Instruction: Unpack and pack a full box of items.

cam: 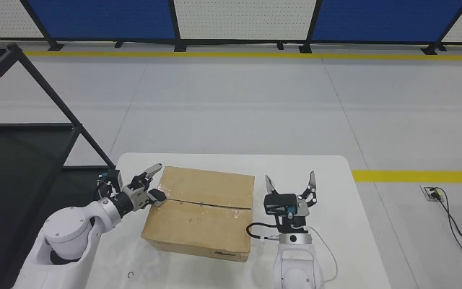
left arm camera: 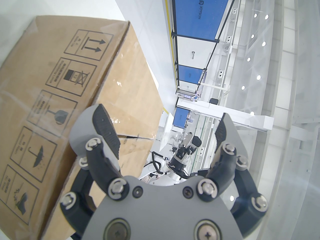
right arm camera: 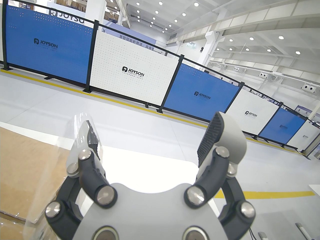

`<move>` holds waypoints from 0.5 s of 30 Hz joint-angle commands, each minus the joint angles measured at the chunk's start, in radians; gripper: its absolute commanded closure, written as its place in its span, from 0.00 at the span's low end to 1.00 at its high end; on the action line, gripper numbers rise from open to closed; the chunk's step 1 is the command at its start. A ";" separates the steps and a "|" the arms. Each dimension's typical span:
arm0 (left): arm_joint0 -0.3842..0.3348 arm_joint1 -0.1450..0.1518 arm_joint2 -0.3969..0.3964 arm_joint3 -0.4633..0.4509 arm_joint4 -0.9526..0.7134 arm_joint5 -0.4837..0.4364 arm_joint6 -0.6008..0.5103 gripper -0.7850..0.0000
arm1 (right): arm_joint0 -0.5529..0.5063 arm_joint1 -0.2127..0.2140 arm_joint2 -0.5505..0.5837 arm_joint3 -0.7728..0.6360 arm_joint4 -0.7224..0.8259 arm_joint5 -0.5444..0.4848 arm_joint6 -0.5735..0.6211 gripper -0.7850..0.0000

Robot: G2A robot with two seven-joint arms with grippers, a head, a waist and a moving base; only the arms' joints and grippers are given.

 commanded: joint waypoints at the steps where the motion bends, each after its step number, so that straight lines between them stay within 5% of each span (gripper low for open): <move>1: 0.000 0.000 0.000 0.000 0.000 0.000 0.000 0.00 | 0.000 0.000 0.000 0.000 0.000 0.000 0.000 0.00; 15: 0.000 0.000 0.000 0.000 0.000 0.000 0.000 0.00 | -0.005 0.000 -0.002 -0.006 -0.006 -0.022 -0.001 0.00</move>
